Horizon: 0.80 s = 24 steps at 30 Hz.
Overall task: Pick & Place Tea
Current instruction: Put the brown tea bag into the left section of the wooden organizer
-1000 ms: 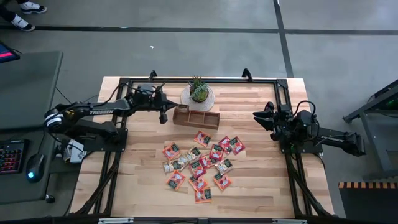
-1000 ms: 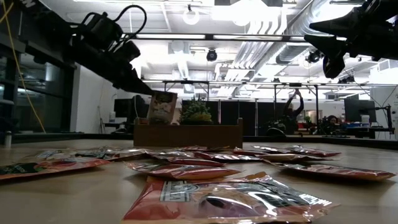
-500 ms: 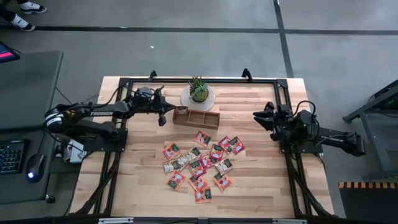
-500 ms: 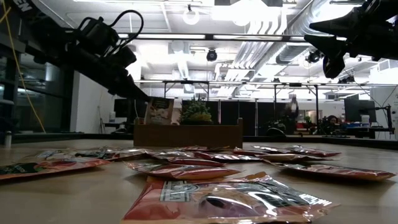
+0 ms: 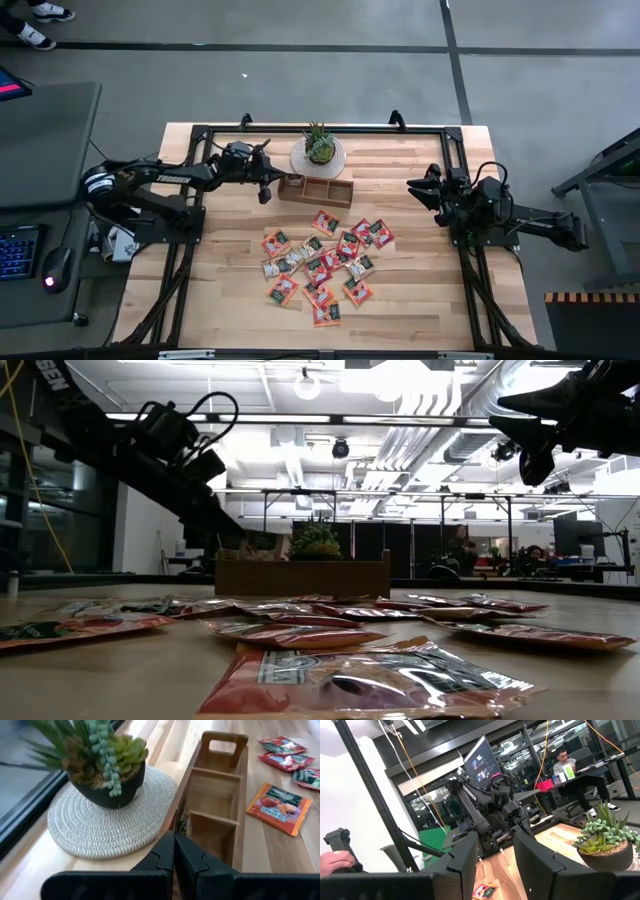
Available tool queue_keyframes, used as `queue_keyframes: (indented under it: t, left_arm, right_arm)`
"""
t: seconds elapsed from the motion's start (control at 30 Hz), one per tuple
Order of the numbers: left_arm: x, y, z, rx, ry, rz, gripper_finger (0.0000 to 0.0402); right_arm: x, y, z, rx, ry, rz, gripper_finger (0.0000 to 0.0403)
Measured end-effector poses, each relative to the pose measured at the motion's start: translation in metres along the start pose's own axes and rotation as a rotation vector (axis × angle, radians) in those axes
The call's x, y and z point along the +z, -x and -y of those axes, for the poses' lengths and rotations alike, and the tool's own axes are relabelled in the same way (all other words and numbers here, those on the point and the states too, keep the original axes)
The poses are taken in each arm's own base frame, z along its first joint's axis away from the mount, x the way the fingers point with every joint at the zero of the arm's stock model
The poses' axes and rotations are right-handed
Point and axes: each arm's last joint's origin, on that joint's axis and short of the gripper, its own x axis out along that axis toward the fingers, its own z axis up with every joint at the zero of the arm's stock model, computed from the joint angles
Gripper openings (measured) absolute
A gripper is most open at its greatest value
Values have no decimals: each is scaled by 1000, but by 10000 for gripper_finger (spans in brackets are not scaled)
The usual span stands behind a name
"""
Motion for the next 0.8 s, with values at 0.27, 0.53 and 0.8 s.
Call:
queue_keyframes:
  t: [0.27, 0.53, 0.8]
  left_arm:
    - [-1, -2, -1, 33, 11, 0, 0]
    - [-2, 0, -7, 48, 25, -2, 0]
    - [-2, -1, -6, 0, 47, 4, 0]
  right_arm:
    - [0, 0, 0, 0, 0, 0, 124]
    - [0, 0, 0, 0, 0, 0, 124]
    - [0, 0, 0, 0, 0, 0, 124]
